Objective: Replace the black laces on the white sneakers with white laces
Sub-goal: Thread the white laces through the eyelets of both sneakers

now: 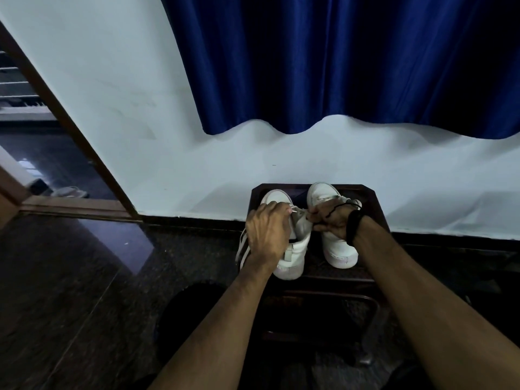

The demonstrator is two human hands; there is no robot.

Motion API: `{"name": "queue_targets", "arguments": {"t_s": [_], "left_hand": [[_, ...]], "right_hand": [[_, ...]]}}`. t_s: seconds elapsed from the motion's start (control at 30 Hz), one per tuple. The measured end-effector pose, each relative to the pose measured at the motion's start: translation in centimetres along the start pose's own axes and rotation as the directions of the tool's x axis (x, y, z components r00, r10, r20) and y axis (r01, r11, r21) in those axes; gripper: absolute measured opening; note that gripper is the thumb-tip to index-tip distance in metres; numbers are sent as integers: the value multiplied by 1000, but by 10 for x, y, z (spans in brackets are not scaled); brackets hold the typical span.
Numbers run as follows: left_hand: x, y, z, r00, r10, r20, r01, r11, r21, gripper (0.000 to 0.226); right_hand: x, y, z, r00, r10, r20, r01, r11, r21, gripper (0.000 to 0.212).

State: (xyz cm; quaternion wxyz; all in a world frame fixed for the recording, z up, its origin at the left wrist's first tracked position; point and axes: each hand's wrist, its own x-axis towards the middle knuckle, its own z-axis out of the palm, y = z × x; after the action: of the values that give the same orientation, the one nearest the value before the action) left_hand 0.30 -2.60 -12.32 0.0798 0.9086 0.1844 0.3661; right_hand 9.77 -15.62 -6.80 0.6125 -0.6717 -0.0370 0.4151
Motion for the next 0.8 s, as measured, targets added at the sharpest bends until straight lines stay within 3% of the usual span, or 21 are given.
{"name": "queue_targets", "arguments": {"t_s": [0.27,0.4,0.5,0.63,0.7,0.8], "left_hand": [[1,3,1,997,28,73,-30,999,20,11],[2,5,-1,994,29,107,-35,998,53,8],[3,10,-2,989,11,151,-28,993,111,9],[4,11,-6,986,33,164,-55,990,131,12],[3,9,-9,986,49,161,-70,990,126,13],[1,8,-12,983,87,164,-113,981,155,13]], "right_hand": [[4,5,1,998,-53,-14,53,999,-2,39],[8,7,0,994,-108,33,109,994,-8,19],[13,8,-1,989,-124,77,129,990,-62,19],[14,9,-2,980,-140,140,142,990,-10,19],[13,9,-1,985,-124,117,117,991,64,26],[16,8,1,993,-90,77,83,993,82,19]]}}
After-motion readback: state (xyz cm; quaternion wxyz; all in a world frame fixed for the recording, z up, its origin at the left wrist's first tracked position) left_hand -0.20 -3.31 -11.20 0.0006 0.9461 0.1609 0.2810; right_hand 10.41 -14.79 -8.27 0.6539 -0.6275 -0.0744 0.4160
